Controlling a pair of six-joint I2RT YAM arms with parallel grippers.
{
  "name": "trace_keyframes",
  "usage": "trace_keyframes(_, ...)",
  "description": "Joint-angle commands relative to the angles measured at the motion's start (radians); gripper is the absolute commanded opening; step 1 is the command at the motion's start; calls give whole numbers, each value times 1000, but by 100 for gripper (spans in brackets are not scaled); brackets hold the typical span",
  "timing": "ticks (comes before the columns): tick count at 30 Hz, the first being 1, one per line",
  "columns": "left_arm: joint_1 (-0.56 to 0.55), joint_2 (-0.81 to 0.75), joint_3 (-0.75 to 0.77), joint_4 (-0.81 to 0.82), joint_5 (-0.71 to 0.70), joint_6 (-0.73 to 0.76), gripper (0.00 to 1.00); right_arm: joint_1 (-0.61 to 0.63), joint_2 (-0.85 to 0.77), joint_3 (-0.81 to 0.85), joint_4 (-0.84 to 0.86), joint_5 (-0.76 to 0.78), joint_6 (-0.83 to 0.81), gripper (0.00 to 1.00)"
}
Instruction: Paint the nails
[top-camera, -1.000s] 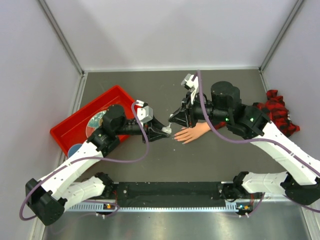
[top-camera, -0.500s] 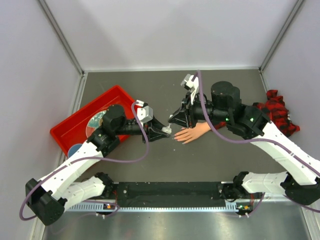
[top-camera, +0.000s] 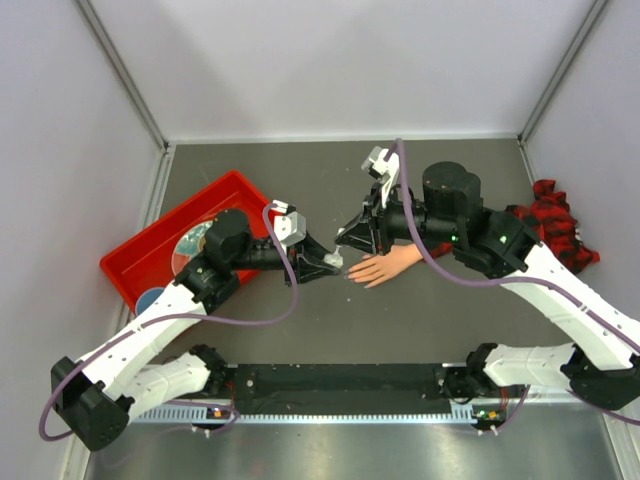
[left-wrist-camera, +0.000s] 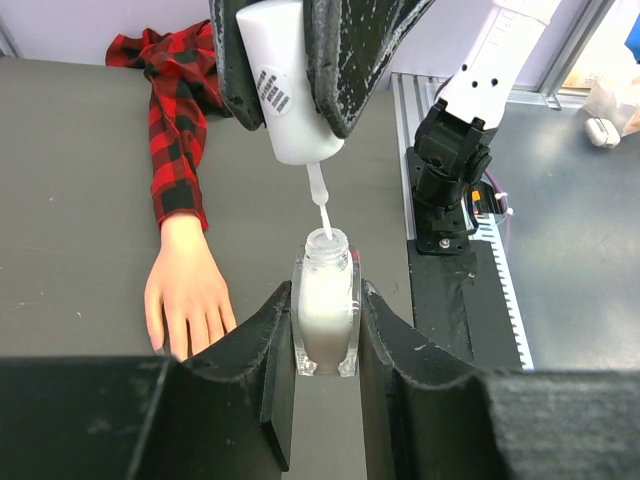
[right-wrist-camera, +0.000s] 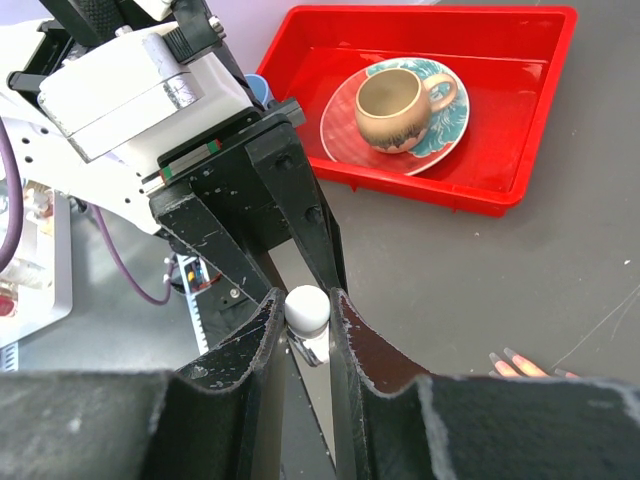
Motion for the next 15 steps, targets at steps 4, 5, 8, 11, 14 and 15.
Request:
trace_keyframes(4, 1, -8, 6, 55, -1, 0, 0, 13, -3, -6, 29, -11, -4, 0)
trace_keyframes(5, 1, -8, 5, 55, -1, 0, 0, 11, -3, -7, 29, -13, -4, 0)
trace_keyframes(8, -1, -10, 8, 58, -1, 0, 0, 13, -1, -15, 29, -10, -4, 0)
trace_keyframes(11, 1, -13, 5, 58, 0, 0, 0, 11, -3, -21, 27, -4, -8, 0)
trace_keyframes(14, 1, -16, 3, 60, 0, 0, 0, 13, -4, -21, 32, -7, -6, 0)
trace_keyframes(15, 1, -14, 2, 60, -1, 2, 0, 13, -3, -21, 32, -8, -6, 0)
